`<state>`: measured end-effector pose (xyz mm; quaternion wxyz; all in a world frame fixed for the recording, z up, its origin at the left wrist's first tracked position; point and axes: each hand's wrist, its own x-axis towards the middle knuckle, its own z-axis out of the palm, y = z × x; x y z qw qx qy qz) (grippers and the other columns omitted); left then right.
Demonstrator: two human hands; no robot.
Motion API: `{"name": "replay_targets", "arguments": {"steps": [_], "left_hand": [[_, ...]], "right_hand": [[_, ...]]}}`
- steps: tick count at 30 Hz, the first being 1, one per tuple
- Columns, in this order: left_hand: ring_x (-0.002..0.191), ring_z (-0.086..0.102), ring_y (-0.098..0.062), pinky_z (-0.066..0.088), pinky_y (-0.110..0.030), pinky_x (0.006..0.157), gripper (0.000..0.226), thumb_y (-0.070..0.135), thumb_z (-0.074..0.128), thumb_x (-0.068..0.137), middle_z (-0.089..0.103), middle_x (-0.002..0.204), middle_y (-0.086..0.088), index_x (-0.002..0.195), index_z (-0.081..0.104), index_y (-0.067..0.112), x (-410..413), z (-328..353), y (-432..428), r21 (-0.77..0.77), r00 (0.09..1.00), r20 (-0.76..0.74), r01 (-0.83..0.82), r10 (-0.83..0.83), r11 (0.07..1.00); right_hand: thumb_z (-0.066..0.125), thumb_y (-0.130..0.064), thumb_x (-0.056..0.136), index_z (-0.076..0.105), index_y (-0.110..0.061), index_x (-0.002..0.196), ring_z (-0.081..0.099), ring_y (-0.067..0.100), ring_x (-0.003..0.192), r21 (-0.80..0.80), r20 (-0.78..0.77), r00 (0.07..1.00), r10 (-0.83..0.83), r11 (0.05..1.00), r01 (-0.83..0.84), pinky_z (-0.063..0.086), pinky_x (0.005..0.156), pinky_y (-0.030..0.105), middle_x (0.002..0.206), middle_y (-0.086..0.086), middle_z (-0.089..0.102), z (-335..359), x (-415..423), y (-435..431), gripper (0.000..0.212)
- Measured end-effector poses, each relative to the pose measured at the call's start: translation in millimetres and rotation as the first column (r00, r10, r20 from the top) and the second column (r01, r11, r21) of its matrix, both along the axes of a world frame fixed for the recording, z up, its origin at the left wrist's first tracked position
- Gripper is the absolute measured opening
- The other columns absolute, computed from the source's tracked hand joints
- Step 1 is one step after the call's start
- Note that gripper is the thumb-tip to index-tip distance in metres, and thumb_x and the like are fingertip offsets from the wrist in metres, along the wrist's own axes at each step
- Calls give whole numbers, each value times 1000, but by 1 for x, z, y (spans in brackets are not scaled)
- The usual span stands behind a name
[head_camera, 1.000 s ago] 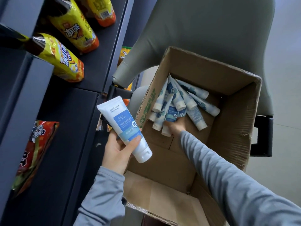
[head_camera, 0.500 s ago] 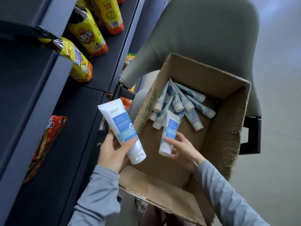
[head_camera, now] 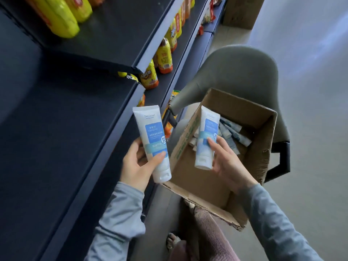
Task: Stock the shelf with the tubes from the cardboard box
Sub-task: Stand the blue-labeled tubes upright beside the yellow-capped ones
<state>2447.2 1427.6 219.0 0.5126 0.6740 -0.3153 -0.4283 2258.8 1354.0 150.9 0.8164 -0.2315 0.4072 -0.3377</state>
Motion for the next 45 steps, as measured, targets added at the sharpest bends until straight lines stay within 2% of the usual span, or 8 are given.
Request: {"name": "replay_targets", "arguments": {"steps": [5, 11, 17, 20, 24, 32, 42, 45], "left_hand": [[67, 62, 9, 47, -7, 61, 45, -12, 67, 73, 64, 88, 8, 97, 55, 24, 15, 61, 26, -154, 994, 111, -4, 21, 988], [76, 64, -3, 51, -13, 66, 50, -2, 74, 70, 67, 95, 1, 100, 55, 33, 35, 138, 63, -303, 960, 272, 16, 70, 953], [85, 66, -9, 55, -23, 75, 49, 32, 79, 62, 68, 95, 6, 104, 55, 39, 54, 207, 109, -402, 909, 378, -11, 177, 915], [85, 67, -8, 55, -21, 72, 54, 50, 79, 61, 69, 96, 11, 107, 55, 37, 59, 237, 137, -460, 861, 444, -18, 247, 888], [85, 67, -8, 53, -17, 70, 49, 44, 69, 61, 69, 97, 14, 107, 57, 35, 68, 267, 173, -554, 849, 415, -49, 327, 831], [87, 68, -8, 52, -13, 67, 45, 18, 76, 62, 70, 95, 11, 102, 58, 25, 87, 302, 244, -691, 788, 286, -224, 545, 687], [84, 69, -11, 56, -22, 69, 46, 4, 81, 60, 72, 93, 1, 97, 64, 27, 94, 320, 313, -803, 605, 120, -407, 787, 435], [89, 69, -13, 57, -24, 71, 43, 9, 70, 62, 72, 96, 1, 103, 61, 20, 93, 323, 321, -821, 540, 113, -422, 834, 385]], "right_hand": [[64, -34, 77, 56, -16, 116, 70, 16, 83, -99, 47, 999, -15, 995, 19, 60, 71, 34, 100, 2, 71, 62, 18, 11, 44], [61, -31, 77, 58, -17, 109, 69, 14, 77, -218, 102, 994, -34, 974, 56, 59, 62, 33, 93, 1, 70, 139, 40, 33, 35], [60, -20, 78, 50, -13, 127, 68, 20, 88, -381, 135, 988, 78, 924, -21, 60, 71, 34, 107, 8, 68, 222, 67, 61, 51], [60, -18, 80, 49, -16, 128, 67, 26, 93, -476, 149, 977, 150, 877, -62, 59, 63, 33, 113, 12, 66, 259, 82, 77, 49], [62, -20, 79, 46, -20, 130, 65, 32, 103, -604, 127, 961, 246, 788, -121, 58, 71, 37, 117, 13, 66, 297, 108, 97, 53], [67, -26, 75, 47, -21, 129, 67, 25, 103, -743, 89, 876, 475, 617, -259, 58, 73, 33, 114, 8, 69, 337, 167, 138, 58], [69, -28, 75, 52, -23, 124, 68, 26, 98, -817, 58, 731, 680, 452, -357, 57, 71, 31, 113, 9, 69, 366, 230, 165, 52], [69, -27, 74, 50, -21, 124, 69, 24, 95, -833, 64, 690, 721, 419, -361, 56, 69, 29, 111, 8, 70, 378, 252, 167, 54]]}}
